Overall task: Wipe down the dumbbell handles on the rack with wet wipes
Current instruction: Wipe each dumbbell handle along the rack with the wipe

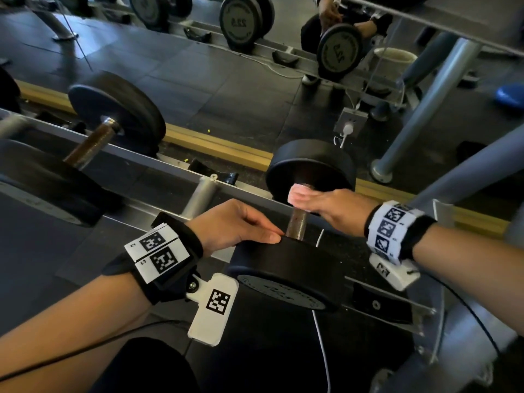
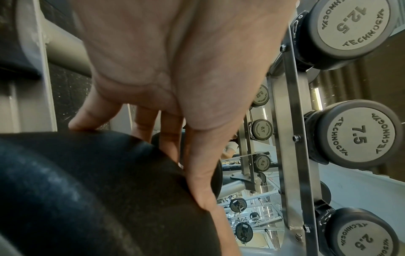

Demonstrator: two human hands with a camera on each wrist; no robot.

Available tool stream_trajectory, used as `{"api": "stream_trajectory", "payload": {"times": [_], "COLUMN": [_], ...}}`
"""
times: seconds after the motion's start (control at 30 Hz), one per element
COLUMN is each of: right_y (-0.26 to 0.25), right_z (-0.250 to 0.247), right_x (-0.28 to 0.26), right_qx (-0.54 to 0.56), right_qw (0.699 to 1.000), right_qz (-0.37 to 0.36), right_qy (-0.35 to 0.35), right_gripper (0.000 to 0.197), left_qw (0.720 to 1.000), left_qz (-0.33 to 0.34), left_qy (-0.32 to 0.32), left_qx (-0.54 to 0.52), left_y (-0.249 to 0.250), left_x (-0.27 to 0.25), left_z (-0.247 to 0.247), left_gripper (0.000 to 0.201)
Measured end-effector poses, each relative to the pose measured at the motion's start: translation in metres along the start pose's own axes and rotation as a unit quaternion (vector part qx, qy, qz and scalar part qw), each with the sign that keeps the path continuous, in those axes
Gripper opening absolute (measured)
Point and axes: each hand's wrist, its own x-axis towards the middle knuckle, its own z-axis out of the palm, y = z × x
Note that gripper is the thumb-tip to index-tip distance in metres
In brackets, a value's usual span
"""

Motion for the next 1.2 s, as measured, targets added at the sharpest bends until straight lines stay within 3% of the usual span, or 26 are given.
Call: {"api": "stream_trajectory", "payload": {"times": [0.1,0.2,0.37,0.43,0.5,0.53,0.6,0.67,0.73,0.9,0.93,0.97,1.03,1.07,1.1,1.13,1.17,1.2], "right_y": [-0.014,-0.013,0.005,-0.002,-0.008,-0.014,-0.017,-0.013,-0.007,-0.006,-0.01,-0.017,-0.032,-0.034,-0.037,-0.038,-0.036,-0.034], "right_z": [0.021,0.023,0.018,0.03,0.047,0.053,0.058,0.056,0.045,0.033,0.038,0.042,0.046,0.049,0.048,0.045,0.04,0.036], "right_x": [-0.031,-0.036,-0.012,-0.013,-0.023,-0.029,-0.039,-0.041,-0.037,-0.022,-0.024,-0.027,-0.034,-0.035,-0.037,-0.039,-0.041,-0.042], "right_qx": [0.042,0.051,0.084,0.105,0.168,0.128,0.097,0.11,0.12,0.176,0.255,0.383,0.632,0.68,0.69,0.675,0.632,0.551], "right_qw": [0.998,0.994,0.994,0.989,0.981,0.983,0.982,0.984,0.985,0.976,0.958,0.914,0.765,0.723,0.714,0.728,0.765,0.824], "right_qz": [-0.042,-0.094,0.017,0.017,-0.037,-0.08,-0.111,-0.084,-0.048,0.043,0.061,0.073,0.095,0.104,0.11,0.114,0.114,0.11], "right_qy": [-0.033,-0.025,0.074,0.105,0.095,0.107,0.12,0.11,0.11,0.125,0.119,0.113,0.076,0.06,0.046,0.043,0.05,0.071], "right_gripper": [0.048,0.06,0.067,0.061,0.043,0.033,0.03,0.051,0.059,0.043,0.04,0.037,0.038,0.039,0.039,0.037,0.032,0.028], "left_qw": [1.0,1.0,0.999,0.999,0.998,0.998,0.997,0.996,0.996,0.996,0.996,0.996,0.996,0.996,0.995,0.995,0.995,0.995], "left_qz": [-0.007,-0.009,-0.024,-0.029,-0.043,-0.052,-0.066,-0.07,-0.07,-0.069,-0.069,-0.07,-0.073,-0.076,-0.079,-0.082,-0.085,-0.087], "left_qy": [0.003,0.003,0.004,0.003,0.01,0.014,0.018,0.018,0.022,0.024,0.023,0.023,0.024,0.023,0.022,0.021,0.021,0.022], "left_qx": [0.01,0.01,0.023,0.028,0.038,0.043,0.047,0.047,0.042,0.044,0.046,0.047,0.05,0.052,0.053,0.054,0.054,0.053], "left_y": [0.001,0.002,0.007,0.01,0.015,0.017,0.02,0.021,0.021,0.02,0.02,0.02,0.021,0.022,0.022,0.023,0.024,0.025], "left_x": [0.002,0.001,-0.003,-0.004,-0.004,-0.004,-0.004,-0.005,-0.006,-0.005,-0.005,-0.005,-0.005,-0.005,-0.005,-0.004,-0.004,-0.003], "left_z": [-0.001,0.0,0.002,0.003,0.003,0.003,0.005,0.006,0.006,0.006,0.006,0.006,0.006,0.006,0.006,0.006,0.007,0.007], "left_gripper": [0.032,0.032,0.028,0.029,0.033,0.035,0.036,0.034,0.033,0.031,0.032,0.033,0.034,0.034,0.033,0.032,0.031,0.03]}}
